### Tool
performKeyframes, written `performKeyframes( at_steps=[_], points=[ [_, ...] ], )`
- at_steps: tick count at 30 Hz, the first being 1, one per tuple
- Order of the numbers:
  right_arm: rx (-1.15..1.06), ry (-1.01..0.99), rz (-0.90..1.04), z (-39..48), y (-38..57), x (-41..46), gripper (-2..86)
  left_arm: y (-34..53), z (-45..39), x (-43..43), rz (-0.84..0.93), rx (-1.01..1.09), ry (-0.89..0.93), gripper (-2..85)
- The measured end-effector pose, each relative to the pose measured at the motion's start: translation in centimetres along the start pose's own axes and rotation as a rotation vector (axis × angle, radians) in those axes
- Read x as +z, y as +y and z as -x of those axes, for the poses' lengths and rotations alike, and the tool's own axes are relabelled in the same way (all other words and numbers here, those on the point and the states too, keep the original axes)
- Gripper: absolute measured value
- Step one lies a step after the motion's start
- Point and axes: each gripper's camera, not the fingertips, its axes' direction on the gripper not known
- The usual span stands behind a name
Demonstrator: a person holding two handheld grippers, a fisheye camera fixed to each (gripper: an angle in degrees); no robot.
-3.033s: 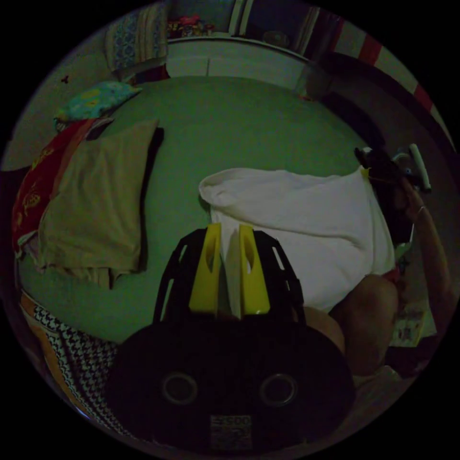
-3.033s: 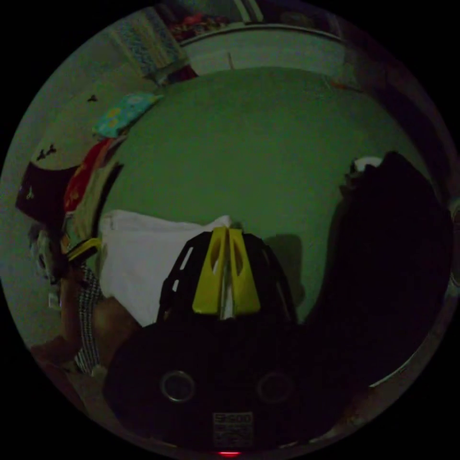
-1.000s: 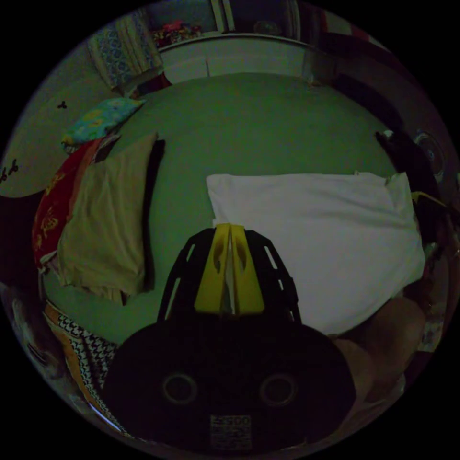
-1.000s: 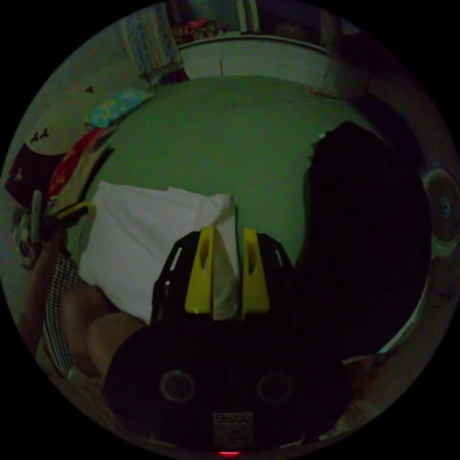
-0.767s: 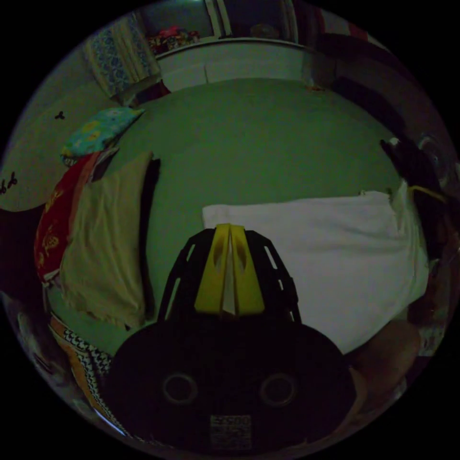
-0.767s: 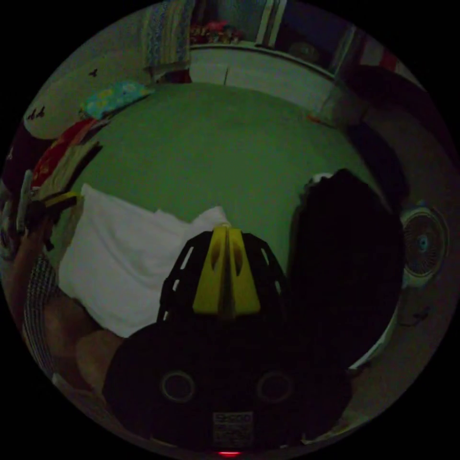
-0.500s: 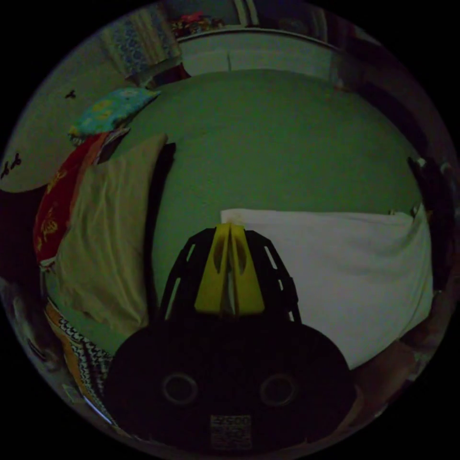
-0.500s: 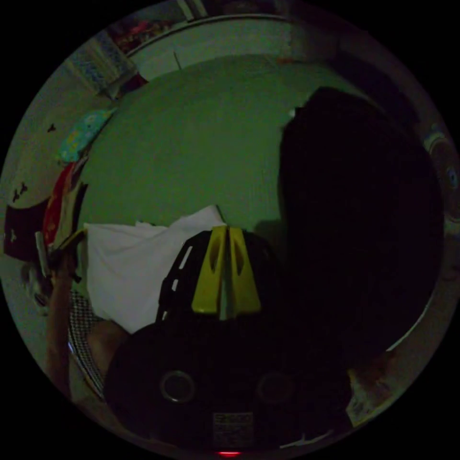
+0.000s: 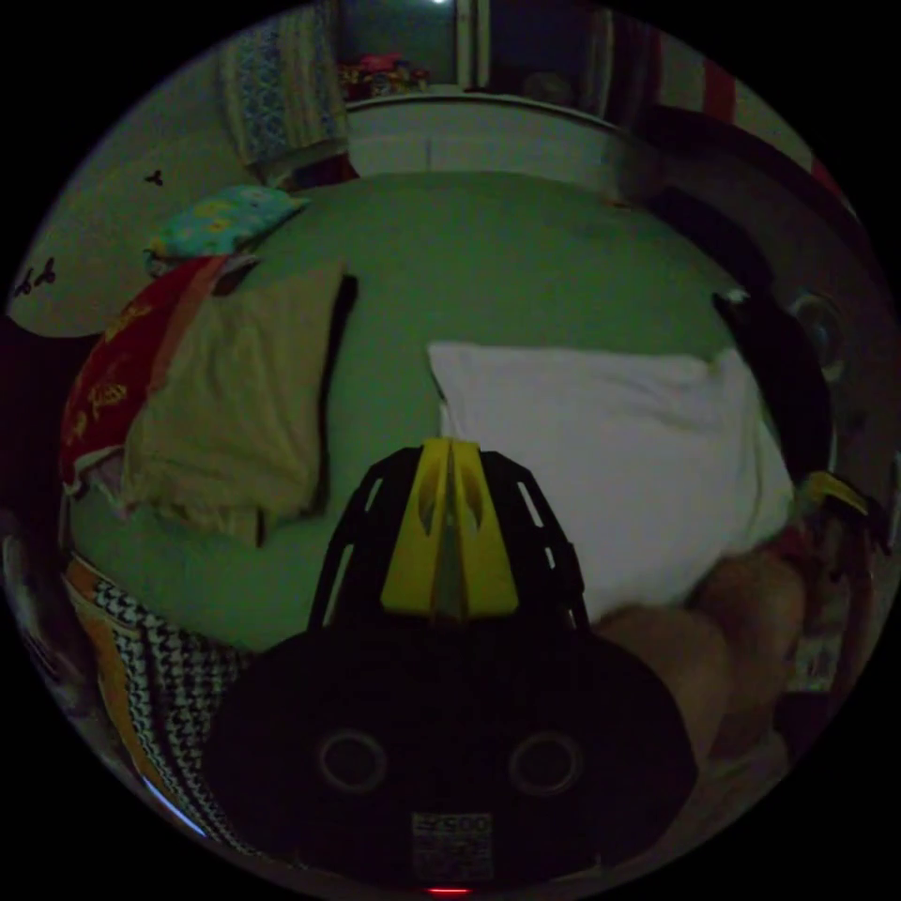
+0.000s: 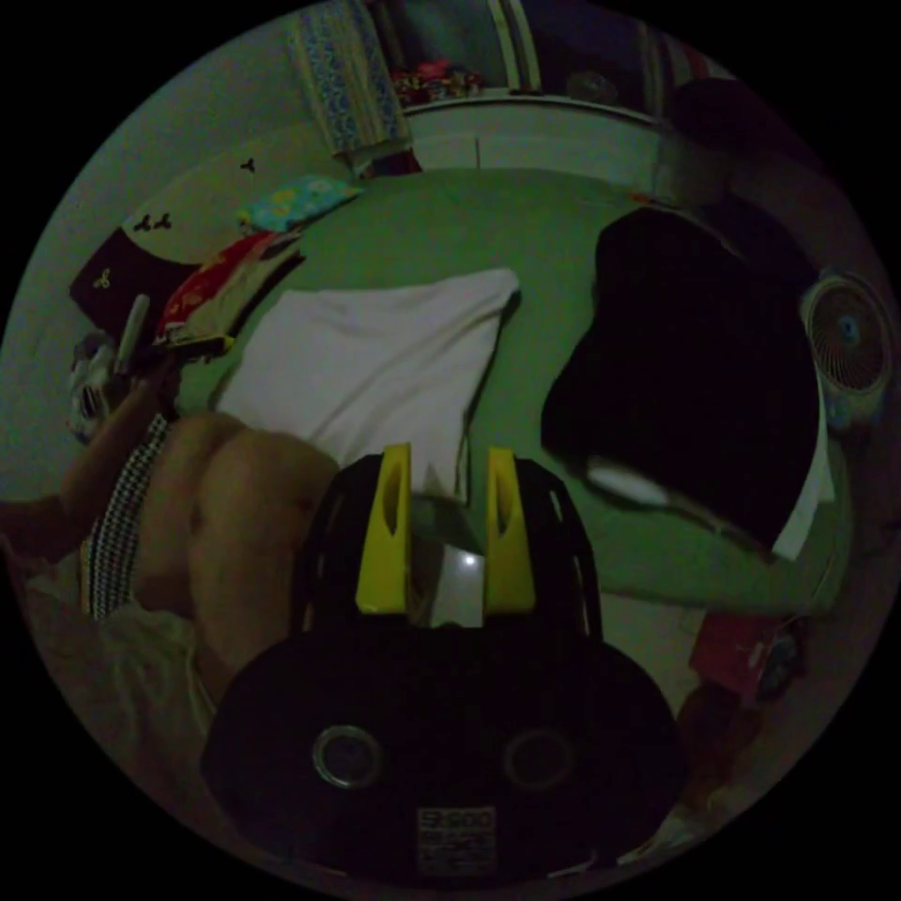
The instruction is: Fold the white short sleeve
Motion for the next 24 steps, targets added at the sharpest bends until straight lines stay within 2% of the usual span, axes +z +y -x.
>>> performKeyframes(
  at_steps=[7,9,11,14,16,20,24],
  points=[
    [0.112,-0.016,0.020,-1.0,2.1,1.8,10.6,7.5,-1.8,-1.1,0.069,-0.006,0.126,12.7],
    [0.145,0.000,0.050,-1.1,2.0,2.4,9.0,8.2,-2.3,-0.8,0.094,-0.028,0.152,13.5],
    [0.175,0.082,0.074,-1.2,1.9,2.2,4.2,8.5,-2.9,-0.2,0.117,-0.065,0.166,13.4],
    [0.151,-0.026,0.059,-1.3,1.7,0.6,-0.2,8.5,-4.0,-0.2,0.138,-0.114,0.114,11.6],
    [0.141,-0.009,0.019,-1.5,1.6,-1.1,-0.8,8.2,-5.0,-1.4,0.157,-0.087,0.106,6.2],
    [0.163,-0.091,-0.070,-2.8,1.1,-5.8,-1.1,7.8,-5.8,-5.5,0.087,-0.032,0.073,4.6],
    [0.178,-0.148,-0.090,-3.4,0.8,-8.5,-1.1,6.7,-5.6,-10.3,0.011,-0.068,0.142,4.2]
  ],
)
